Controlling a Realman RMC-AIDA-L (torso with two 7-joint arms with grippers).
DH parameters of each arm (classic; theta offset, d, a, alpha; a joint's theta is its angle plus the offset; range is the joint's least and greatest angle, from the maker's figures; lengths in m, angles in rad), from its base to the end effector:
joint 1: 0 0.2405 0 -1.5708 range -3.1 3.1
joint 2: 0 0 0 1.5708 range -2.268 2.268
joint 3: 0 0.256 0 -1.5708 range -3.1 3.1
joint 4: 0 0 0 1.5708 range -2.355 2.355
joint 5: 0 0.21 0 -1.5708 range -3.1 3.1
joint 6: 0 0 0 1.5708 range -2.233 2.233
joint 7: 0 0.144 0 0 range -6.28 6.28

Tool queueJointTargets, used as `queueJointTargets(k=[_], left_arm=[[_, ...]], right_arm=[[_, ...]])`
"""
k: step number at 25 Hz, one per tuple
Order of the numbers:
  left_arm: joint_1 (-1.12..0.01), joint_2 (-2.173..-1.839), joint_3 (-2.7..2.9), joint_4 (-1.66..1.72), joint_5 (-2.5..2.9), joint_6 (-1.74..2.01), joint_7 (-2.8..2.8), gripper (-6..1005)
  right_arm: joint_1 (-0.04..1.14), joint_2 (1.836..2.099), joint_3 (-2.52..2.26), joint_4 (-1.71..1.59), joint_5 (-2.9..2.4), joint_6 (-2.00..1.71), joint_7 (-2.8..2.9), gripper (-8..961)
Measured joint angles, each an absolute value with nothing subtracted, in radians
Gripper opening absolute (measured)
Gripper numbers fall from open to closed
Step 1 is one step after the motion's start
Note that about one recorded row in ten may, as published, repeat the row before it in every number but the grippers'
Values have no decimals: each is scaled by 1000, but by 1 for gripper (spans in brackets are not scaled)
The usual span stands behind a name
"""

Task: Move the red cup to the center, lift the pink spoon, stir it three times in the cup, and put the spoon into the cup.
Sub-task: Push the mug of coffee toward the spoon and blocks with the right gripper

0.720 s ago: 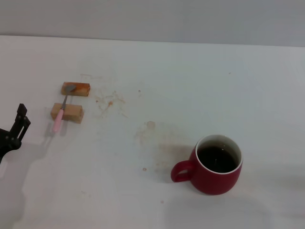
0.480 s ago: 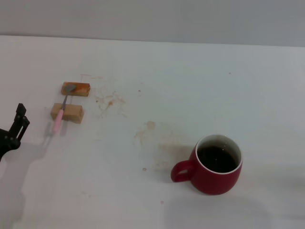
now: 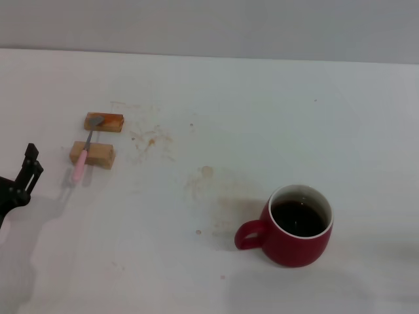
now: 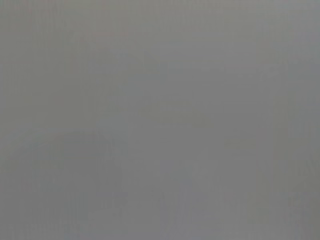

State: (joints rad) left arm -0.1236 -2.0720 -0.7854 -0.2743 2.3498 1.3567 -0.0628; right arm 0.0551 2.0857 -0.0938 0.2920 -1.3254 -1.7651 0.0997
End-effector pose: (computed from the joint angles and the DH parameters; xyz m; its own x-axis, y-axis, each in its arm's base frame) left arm -0.3581 0.2301 -0.0183 0.7234 -0.0676 0.6871 0.6808 -0.0957 -0.7262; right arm 0.3594 0.1546 -0.0045 0.6195 0.2133 -0.7555 -0.7827 0.0948 -0.6151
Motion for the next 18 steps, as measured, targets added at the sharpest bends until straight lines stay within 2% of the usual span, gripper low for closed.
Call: queueJointTargets(k=[18], left_arm=[[-135, -2072, -784, -273, 2346, 1314, -72, 816]], right_arm=[[30, 2088, -225, 441, -1325, -1778, -105, 0]])
